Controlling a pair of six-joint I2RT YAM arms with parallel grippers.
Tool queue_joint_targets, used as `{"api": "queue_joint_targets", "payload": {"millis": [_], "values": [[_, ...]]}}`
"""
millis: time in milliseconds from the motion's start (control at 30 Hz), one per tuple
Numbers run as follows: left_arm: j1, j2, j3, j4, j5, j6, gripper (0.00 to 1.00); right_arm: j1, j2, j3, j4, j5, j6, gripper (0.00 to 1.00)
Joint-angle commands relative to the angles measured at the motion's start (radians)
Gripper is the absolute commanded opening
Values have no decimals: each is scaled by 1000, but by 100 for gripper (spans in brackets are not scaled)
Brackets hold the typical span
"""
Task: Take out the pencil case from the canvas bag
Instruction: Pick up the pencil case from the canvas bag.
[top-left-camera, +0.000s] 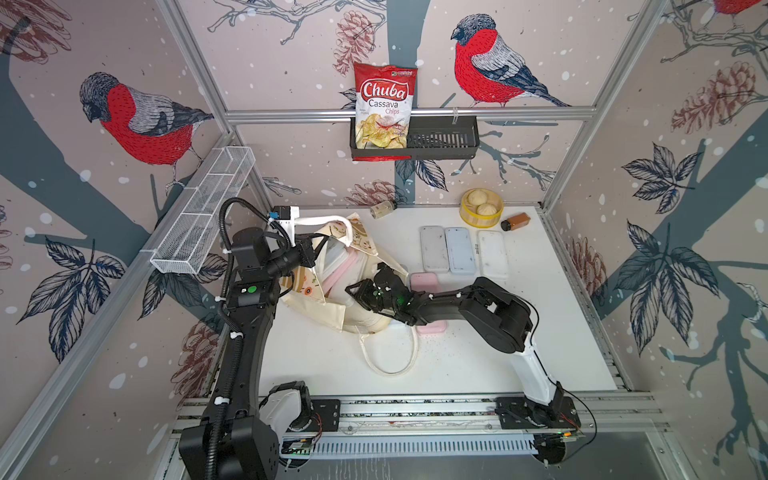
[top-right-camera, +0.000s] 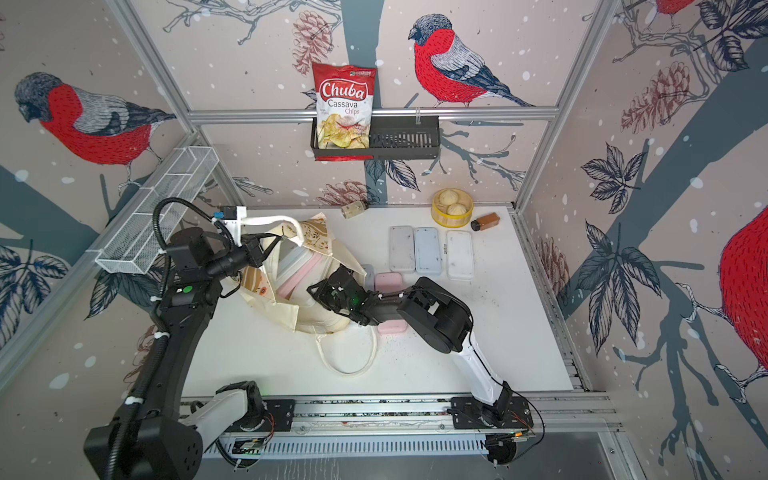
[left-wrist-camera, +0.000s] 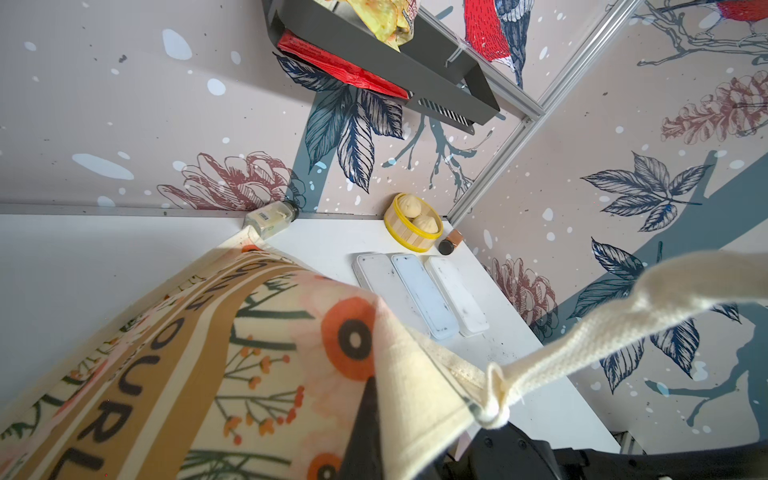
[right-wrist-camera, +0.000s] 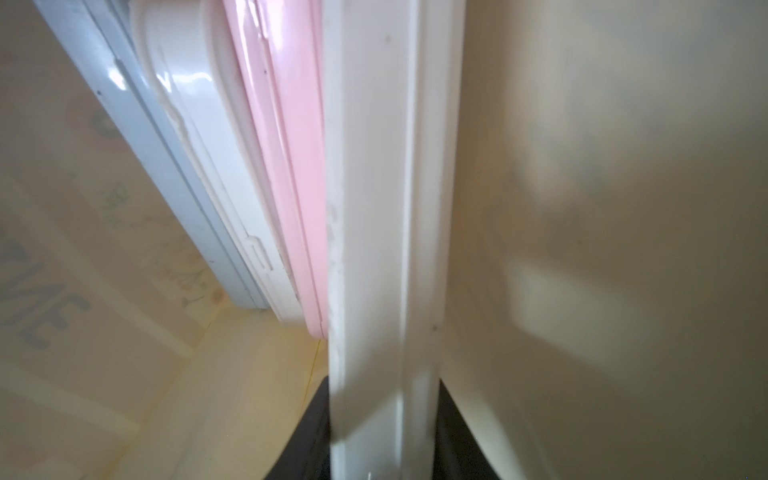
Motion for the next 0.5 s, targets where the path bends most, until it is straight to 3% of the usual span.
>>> {"api": "queue_joint_targets", "payload": {"millis": [0, 467], "values": [[12, -2, 10, 82, -46, 5, 0, 15, -56, -18, 14, 34, -40, 33], [29, -5, 10, 75, -102, 6, 0, 90, -273, -114, -165, 185, -234, 29]]}}
